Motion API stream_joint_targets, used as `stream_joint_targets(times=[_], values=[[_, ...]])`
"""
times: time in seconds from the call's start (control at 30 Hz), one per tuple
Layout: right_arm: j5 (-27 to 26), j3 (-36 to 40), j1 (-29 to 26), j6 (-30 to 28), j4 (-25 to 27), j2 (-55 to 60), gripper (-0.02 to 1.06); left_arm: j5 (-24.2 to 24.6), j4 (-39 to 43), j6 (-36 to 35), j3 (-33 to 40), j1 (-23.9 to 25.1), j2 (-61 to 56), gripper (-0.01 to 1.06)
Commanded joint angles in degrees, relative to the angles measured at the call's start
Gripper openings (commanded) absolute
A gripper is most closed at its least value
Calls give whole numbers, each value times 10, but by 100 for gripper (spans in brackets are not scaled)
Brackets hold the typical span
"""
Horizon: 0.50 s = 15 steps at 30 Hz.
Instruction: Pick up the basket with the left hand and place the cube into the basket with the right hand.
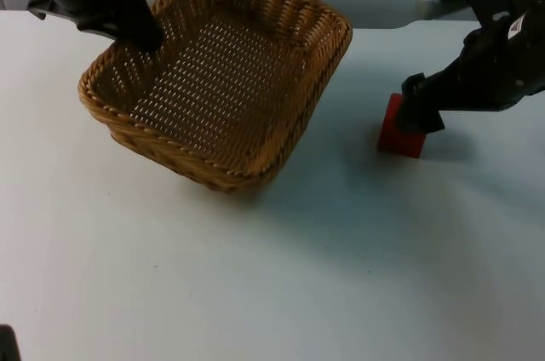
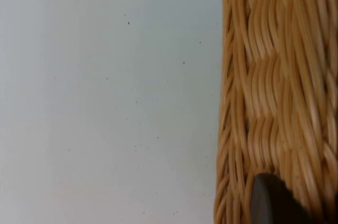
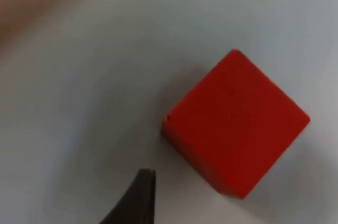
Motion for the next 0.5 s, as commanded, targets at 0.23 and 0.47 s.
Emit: stream_joint_targets(times=[0.23,0.47], values=[[-42,-34,3,0,1,38,105,-6,-16,-3,-6,-3,-12,0],[-44,-57,9,0,1,67,105,-26,-16,-3,-6,-3,-12,0]])
